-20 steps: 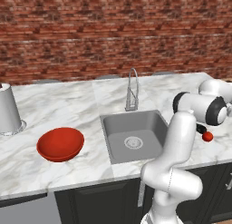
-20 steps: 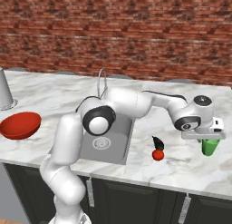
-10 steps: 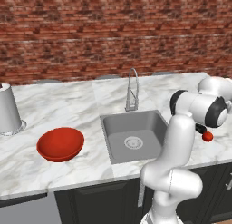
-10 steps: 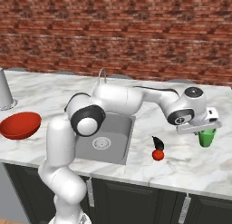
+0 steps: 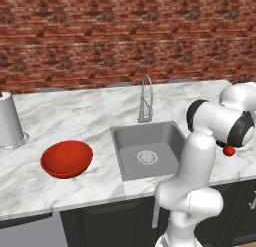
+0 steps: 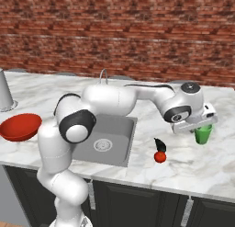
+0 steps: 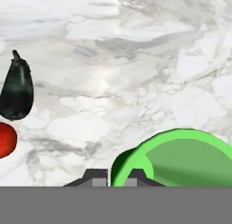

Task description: Remove the tomato and eggplant from the sink. Then move the bowl and cup from the counter to the sink for washing.

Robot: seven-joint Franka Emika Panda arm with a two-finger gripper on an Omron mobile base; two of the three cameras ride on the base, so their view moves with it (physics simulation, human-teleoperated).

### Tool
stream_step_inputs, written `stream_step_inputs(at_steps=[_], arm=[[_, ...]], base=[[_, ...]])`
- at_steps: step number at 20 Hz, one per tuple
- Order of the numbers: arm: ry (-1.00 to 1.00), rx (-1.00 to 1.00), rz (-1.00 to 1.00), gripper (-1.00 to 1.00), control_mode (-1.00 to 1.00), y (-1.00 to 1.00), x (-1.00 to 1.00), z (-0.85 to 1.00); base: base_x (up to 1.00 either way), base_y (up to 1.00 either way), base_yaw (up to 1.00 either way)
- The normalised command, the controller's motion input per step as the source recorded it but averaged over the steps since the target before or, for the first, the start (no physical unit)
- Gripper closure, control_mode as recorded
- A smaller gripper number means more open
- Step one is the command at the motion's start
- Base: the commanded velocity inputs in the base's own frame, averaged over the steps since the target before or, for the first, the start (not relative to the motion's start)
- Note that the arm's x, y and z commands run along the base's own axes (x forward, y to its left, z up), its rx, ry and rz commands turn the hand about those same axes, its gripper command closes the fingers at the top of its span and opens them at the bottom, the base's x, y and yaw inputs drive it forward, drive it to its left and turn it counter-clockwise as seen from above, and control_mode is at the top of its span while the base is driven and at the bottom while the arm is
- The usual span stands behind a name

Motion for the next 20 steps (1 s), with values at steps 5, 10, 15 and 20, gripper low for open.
stream_step_inputs(at_steps=[5,10,15,20], arm=[[0.01,0.0,0.13,1.0,-1.0,0.27,-0.1,0.31],[0.02,0.0,0.13,1.0,-1.0,0.31,-0.14,0.24],[0.02,0.0,0.14,1.0,-1.0,0.33,-0.15,0.16],[0.03,0.0,0.11,1.0,-1.0,0.38,-0.08,0.07]], base=[[0.0,0.0,0.0],[0.0,0.0,0.0],[0.0,0.0,0.0],[0.0,0.0,0.0]])
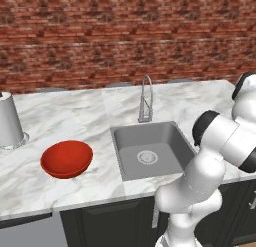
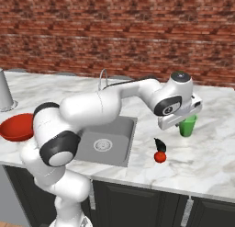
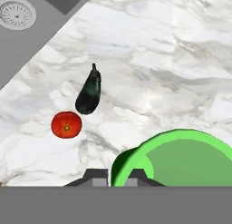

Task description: Remove the tomato and eggplant from the sink. Then move the bowl and cup from the counter to the sink for washing.

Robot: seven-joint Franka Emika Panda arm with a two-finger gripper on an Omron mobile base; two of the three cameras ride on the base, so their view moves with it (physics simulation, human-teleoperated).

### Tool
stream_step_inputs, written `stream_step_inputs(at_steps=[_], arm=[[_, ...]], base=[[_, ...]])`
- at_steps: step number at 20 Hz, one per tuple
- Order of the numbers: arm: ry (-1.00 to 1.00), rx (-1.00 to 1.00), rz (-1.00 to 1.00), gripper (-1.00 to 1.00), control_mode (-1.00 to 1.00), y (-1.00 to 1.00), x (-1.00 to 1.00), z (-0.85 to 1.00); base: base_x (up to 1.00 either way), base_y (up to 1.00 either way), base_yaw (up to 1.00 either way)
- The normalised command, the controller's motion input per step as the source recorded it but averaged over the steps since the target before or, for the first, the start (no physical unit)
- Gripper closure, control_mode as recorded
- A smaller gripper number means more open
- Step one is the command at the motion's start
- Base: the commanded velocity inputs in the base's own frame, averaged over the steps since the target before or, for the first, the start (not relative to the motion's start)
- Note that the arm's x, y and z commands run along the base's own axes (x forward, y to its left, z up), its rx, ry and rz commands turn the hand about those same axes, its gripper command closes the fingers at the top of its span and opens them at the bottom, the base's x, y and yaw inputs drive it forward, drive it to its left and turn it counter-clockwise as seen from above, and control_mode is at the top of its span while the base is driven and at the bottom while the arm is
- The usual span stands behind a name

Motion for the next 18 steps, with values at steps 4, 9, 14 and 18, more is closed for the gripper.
stream_step_inputs(at_steps=[4,9,14,18], arm=[[0.01,0.0,0.11,1.0,-1.0,0.42,-0.06,0.0],[0.0,0.0,0.1,1.0,-1.0,0.41,-0.05,0.0],[0.0,0.0,0.09,1.0,-1.0,0.4,-0.01,0.0],[0.0,0.0,0.08,1.0,-1.0,0.42,0.0,0.0]], base=[[0.0,0.0,0.0],[0.0,0.0,0.0],[0.0,0.0,0.0],[0.0,0.0,0.0]])
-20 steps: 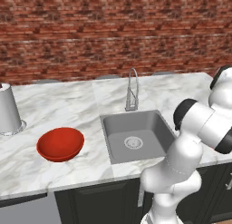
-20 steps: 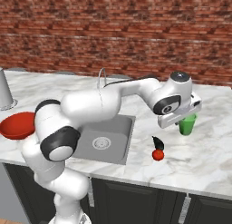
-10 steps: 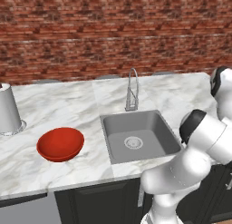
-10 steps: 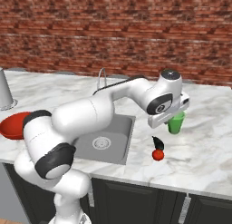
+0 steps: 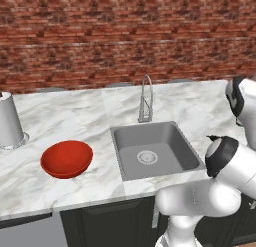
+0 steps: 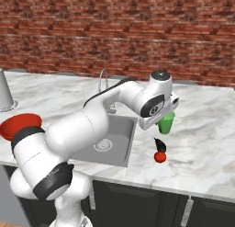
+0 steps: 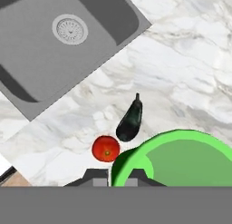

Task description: Remove the tomato and eggplant from the sink. Then move the bowl and cup from the counter to the sink for washing.

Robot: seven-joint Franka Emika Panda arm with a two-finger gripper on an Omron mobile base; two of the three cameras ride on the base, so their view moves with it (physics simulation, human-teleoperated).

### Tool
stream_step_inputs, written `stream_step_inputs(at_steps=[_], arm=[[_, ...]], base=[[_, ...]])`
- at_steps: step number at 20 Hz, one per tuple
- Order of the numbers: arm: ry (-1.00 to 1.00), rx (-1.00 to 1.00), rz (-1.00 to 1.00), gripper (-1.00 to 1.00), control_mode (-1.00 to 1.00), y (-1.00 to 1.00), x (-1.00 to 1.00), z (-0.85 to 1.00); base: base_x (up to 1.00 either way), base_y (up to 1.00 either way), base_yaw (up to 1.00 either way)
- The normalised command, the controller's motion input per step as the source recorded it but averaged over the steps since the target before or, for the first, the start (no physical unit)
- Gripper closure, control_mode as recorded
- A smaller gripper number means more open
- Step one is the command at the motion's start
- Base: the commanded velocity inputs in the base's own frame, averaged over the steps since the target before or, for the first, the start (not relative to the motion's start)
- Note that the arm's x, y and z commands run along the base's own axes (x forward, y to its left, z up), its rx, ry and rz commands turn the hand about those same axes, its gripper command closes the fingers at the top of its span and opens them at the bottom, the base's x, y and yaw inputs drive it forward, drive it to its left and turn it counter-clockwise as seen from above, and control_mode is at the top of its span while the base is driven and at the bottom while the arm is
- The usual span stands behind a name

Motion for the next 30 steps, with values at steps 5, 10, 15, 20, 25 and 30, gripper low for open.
stream_step_inputs(at_steps=[5,10,15,20,25,30], arm=[[0.0,0.0,0.09,1.0,-1.0,0.42,0.0,0.0],[0.0,0.0,0.14,1.0,-1.0,0.39,0.01,0.0],[0.0,0.0,0.16,1.0,-1.0,0.38,0.0,0.0],[0.0,0.0,0.14,1.0,-1.0,0.37,0.0,-0.01],[0.0,0.0,0.09,1.0,-1.0,0.36,0.01,-0.04],[0.0,0.0,0.1,1.0,-1.0,0.36,0.03,-0.05]], base=[[0.0,0.0,0.0],[0.0,0.0,0.0],[0.0,0.0,0.0],[0.0,0.0,0.0],[0.0,0.0,0.0],[0.0,0.0,0.0]])
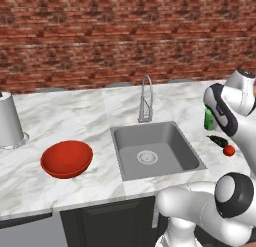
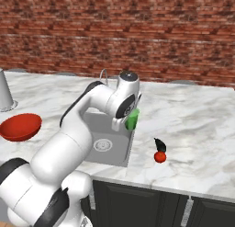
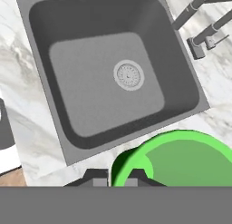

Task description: Remove the tomato and eggplant from the sink. Then move the bowl and cup from the counter to the sink for washing.

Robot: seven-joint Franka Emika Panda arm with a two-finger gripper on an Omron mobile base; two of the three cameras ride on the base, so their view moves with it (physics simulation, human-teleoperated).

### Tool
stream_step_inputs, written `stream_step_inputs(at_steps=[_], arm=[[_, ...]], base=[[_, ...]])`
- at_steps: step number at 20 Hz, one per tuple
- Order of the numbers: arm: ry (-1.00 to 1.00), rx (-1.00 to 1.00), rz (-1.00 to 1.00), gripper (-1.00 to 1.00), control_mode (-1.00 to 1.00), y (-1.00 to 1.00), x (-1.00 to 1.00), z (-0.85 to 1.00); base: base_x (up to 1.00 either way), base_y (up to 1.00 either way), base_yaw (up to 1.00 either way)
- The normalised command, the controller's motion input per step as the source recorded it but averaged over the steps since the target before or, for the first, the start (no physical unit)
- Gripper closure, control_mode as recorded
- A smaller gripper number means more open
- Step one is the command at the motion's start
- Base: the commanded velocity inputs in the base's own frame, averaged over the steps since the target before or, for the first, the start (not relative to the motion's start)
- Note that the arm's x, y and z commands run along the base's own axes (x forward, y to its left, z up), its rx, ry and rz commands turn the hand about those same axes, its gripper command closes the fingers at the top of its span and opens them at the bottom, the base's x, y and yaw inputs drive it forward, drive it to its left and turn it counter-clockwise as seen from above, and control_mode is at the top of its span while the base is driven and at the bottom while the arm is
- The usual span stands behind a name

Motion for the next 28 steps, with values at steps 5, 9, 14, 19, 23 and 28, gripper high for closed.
stream_step_inputs(at_steps=[5,9,14,19,23,28], arm=[[0.0,0.0,0.11,1.0,-1.0,0.33,0.04,-0.08],[-0.02,-0.05,0.1,1.0,-1.0,0.28,0.1,-0.13],[0.0,-0.01,0.05,1.0,-1.0,0.24,0.17,-0.17],[-0.02,-0.01,0.05,1.0,-1.0,0.25,0.17,-0.17],[0.0,0.0,0.05,1.0,-1.0,0.2,0.2,-0.19],[0.0,0.0,0.02,1.0,-1.0,0.2,0.24,-0.23]], base=[[0.0,0.0,0.0],[0.0,0.0,0.0],[0.0,0.0,0.0],[0.0,0.0,0.0],[0.0,0.0,0.0],[0.0,0.0,0.0]])
